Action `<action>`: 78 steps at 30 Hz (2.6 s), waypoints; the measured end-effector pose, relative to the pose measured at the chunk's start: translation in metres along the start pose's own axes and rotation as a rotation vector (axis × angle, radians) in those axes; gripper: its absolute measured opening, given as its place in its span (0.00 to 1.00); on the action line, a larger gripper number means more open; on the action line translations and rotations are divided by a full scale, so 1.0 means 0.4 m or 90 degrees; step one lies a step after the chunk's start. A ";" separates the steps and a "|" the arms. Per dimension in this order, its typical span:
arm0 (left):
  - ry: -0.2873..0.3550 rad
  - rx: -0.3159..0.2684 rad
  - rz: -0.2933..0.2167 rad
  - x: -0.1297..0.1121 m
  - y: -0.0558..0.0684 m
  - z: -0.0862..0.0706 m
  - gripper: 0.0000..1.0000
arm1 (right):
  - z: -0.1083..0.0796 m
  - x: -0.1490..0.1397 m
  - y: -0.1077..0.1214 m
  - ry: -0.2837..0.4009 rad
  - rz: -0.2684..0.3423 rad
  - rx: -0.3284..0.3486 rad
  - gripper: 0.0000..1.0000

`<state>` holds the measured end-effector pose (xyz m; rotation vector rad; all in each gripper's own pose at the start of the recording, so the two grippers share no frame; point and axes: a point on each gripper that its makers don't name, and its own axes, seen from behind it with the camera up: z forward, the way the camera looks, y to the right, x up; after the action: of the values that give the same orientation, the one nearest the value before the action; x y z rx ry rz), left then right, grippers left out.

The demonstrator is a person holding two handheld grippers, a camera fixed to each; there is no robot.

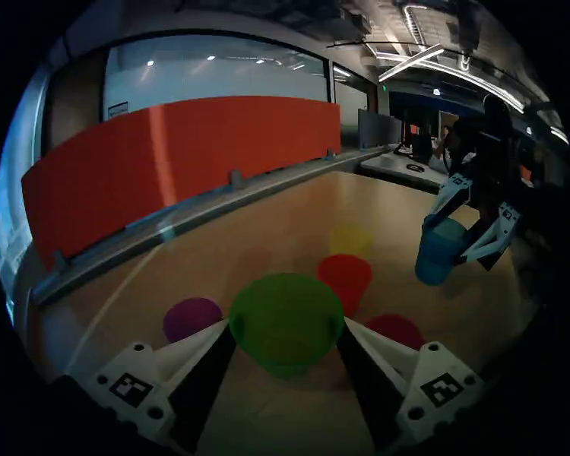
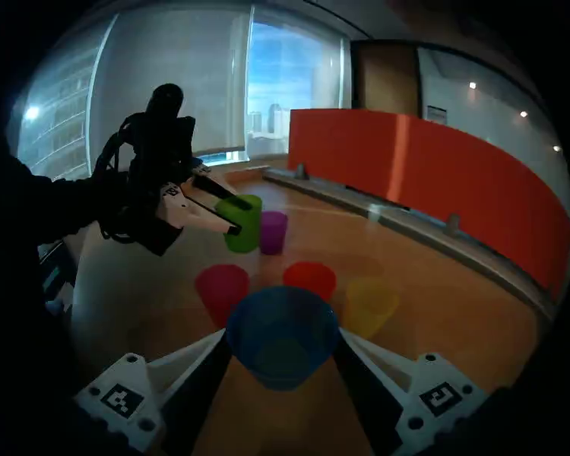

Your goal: Pour water

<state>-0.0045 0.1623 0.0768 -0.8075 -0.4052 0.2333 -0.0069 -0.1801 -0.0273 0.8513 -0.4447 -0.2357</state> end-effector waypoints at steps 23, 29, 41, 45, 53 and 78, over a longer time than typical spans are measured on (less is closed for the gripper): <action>0.138 0.021 -0.017 0.209 0.071 -0.268 0.86 | -0.118 0.235 -0.067 0.127 -0.018 -0.021 0.90; 0.154 0.016 -0.021 0.222 0.088 -0.282 0.86 | -0.123 0.266 -0.080 0.150 -0.018 -0.023 0.90; 0.166 0.004 -0.026 0.232 0.106 -0.295 0.86 | -0.130 0.316 -0.089 0.209 0.003 -0.018 0.91; 0.170 -0.001 -0.022 0.236 0.113 -0.297 0.87 | -0.131 0.329 -0.087 0.219 0.003 -0.019 0.91; 0.174 -0.007 -0.021 0.233 0.121 -0.298 0.87 | -0.130 0.347 -0.085 0.227 -0.009 -0.019 0.91; 0.200 -0.033 -0.023 0.204 0.192 -0.285 0.87 | -0.127 0.415 -0.077 0.223 -0.085 -0.016 0.91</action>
<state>0.1149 0.1687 -0.0294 -0.8704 -0.1298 0.0607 0.1627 -0.2279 -0.0332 0.8777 -0.0577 -0.2102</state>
